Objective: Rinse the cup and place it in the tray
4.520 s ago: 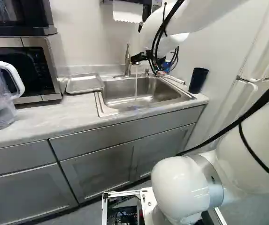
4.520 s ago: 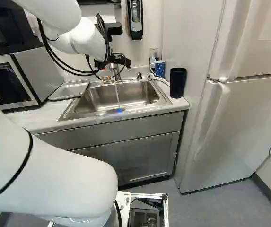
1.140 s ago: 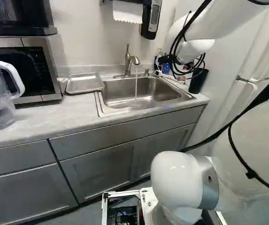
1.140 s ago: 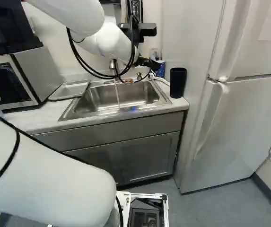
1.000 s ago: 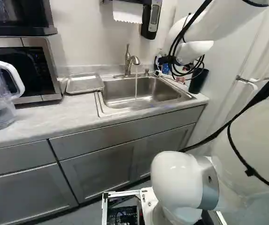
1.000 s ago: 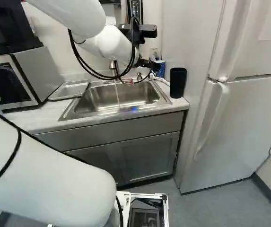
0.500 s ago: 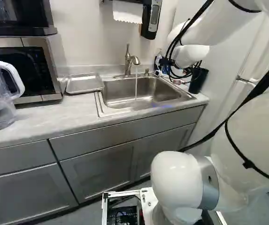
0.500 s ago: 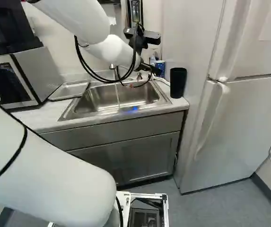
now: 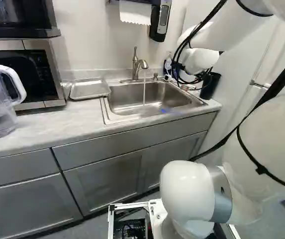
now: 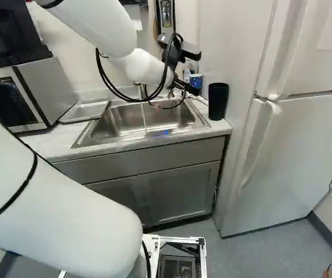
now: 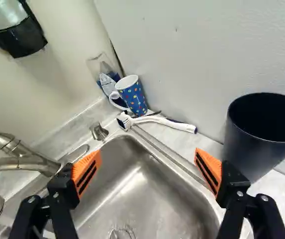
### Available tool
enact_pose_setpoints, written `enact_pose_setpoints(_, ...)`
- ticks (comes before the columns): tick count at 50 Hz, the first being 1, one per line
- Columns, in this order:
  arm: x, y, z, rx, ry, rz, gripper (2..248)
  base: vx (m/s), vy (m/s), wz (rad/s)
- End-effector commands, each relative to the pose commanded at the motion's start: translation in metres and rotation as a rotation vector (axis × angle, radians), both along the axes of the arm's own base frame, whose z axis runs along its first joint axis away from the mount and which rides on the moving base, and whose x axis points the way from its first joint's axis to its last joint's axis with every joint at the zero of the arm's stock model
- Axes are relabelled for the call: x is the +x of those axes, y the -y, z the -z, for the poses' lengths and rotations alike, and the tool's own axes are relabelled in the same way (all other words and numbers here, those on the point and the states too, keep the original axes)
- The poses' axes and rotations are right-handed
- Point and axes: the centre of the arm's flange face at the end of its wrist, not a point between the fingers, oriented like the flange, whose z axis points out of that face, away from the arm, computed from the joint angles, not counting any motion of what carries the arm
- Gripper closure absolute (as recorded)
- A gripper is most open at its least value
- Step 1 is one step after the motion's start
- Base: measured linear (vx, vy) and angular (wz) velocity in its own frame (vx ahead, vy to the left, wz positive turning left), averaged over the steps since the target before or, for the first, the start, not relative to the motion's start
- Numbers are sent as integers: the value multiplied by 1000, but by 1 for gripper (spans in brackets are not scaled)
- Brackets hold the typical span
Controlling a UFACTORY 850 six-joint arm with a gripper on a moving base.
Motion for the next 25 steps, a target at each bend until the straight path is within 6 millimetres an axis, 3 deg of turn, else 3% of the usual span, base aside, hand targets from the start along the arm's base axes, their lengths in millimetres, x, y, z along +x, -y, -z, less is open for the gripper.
enact_pose_setpoints(25,-2,3,0,111,42,95,3,0,0,0)
